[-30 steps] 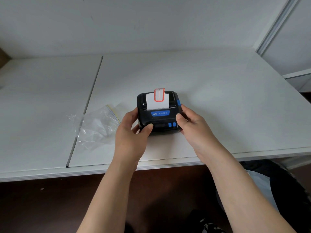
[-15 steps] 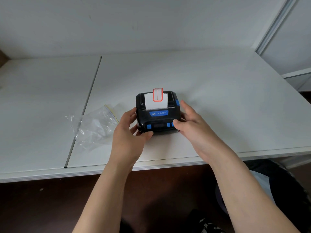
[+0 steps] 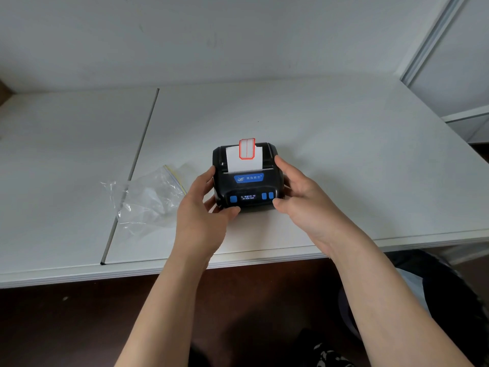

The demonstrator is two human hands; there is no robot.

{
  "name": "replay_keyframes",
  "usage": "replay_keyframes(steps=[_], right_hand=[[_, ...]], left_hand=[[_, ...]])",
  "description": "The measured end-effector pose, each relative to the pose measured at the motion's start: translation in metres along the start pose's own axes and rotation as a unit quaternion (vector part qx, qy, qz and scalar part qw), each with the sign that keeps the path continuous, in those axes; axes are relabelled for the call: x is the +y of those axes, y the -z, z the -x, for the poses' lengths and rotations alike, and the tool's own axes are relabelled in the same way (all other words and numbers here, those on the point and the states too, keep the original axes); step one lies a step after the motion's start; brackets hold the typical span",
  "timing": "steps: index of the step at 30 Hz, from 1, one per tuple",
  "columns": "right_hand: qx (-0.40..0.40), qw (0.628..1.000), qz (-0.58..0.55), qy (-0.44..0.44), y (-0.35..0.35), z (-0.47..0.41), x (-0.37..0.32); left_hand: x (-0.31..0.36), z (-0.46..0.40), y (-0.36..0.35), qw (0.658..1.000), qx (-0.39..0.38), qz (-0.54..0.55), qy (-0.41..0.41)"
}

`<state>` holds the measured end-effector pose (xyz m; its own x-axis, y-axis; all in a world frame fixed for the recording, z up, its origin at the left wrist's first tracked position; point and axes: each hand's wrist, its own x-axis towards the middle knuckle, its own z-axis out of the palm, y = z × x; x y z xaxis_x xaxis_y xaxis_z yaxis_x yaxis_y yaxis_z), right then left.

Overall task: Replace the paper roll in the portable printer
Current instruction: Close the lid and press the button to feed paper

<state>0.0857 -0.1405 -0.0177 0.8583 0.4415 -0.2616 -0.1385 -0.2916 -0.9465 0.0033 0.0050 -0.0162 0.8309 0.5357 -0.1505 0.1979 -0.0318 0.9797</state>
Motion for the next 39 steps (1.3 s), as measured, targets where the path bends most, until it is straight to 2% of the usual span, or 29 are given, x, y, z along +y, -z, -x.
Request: replay_keyframes(steps=[10,39], right_hand=[[0.005,1.000,0.023,0.001,0.0002,0.0002,0.0020],[0.038,0.999,-0.007,0.028,-0.0003,0.0020,0.0005]], left_hand=[[0.0002,0.0000,-0.0007,1.000,0.006,-0.004,0.002],[-0.0022,-0.0012,-0.0037,1.000,0.006,-0.004,-0.003]])
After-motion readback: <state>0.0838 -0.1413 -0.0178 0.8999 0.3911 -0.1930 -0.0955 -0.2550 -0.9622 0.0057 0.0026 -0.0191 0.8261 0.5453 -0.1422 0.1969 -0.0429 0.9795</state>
